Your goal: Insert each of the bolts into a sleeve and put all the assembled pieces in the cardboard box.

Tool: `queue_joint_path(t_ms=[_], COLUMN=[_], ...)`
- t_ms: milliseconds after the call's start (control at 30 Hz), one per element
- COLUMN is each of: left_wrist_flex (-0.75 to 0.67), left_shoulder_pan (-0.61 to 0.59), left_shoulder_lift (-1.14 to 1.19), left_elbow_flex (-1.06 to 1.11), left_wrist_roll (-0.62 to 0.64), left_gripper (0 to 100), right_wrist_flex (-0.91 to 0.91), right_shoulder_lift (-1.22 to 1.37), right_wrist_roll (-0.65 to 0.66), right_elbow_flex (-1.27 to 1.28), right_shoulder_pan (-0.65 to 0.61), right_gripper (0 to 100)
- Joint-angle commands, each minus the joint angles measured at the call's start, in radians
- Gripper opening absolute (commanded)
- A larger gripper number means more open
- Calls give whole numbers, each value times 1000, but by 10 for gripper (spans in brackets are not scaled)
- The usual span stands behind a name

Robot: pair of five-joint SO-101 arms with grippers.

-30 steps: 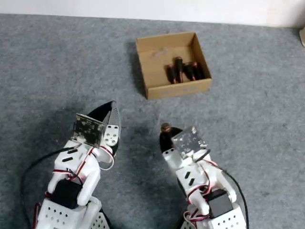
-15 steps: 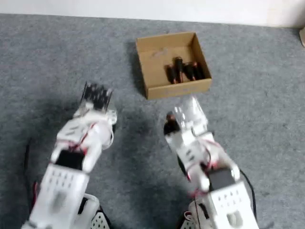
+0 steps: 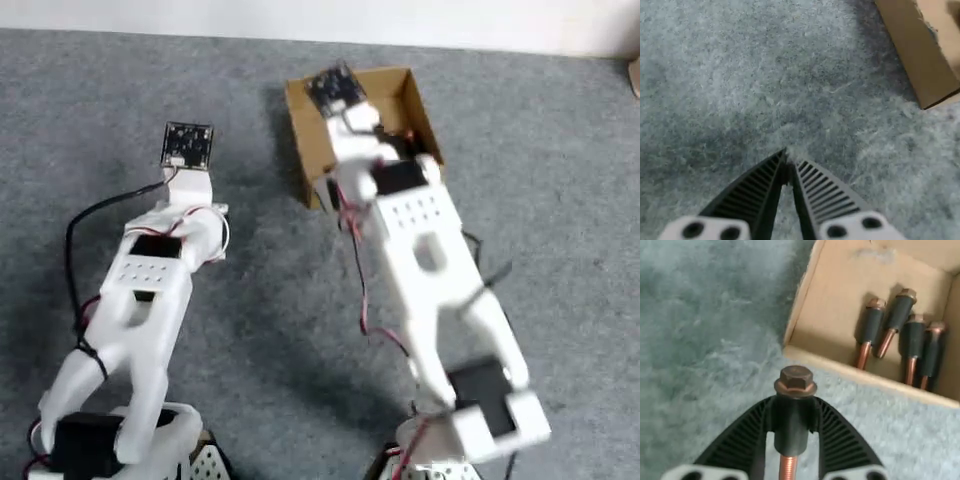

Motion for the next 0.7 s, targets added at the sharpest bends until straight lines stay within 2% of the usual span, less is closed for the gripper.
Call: queue_joint_path(t_ms=[0,167,467,667], left_wrist_flex=[-25,-26,-26,-26], left_shoulder_pan=[-15,-15,-15,-15], left_shoulder_lift=[-1,-1,-1,-1], left_elbow_flex=[-51,-53,-53,-53], left_wrist_roll=[6,6,6,6], left_gripper=[7,7,7,7], right_wrist_flex=[48,97,102,90], right_shoulder_lift=[131,272,305,484], right_wrist_roll=[12,12,12,14], right_elbow_flex=[-242,-440,-714,-743], right_shoulder_pan=[19,33,111,131], right_gripper=[5,5,5,5])
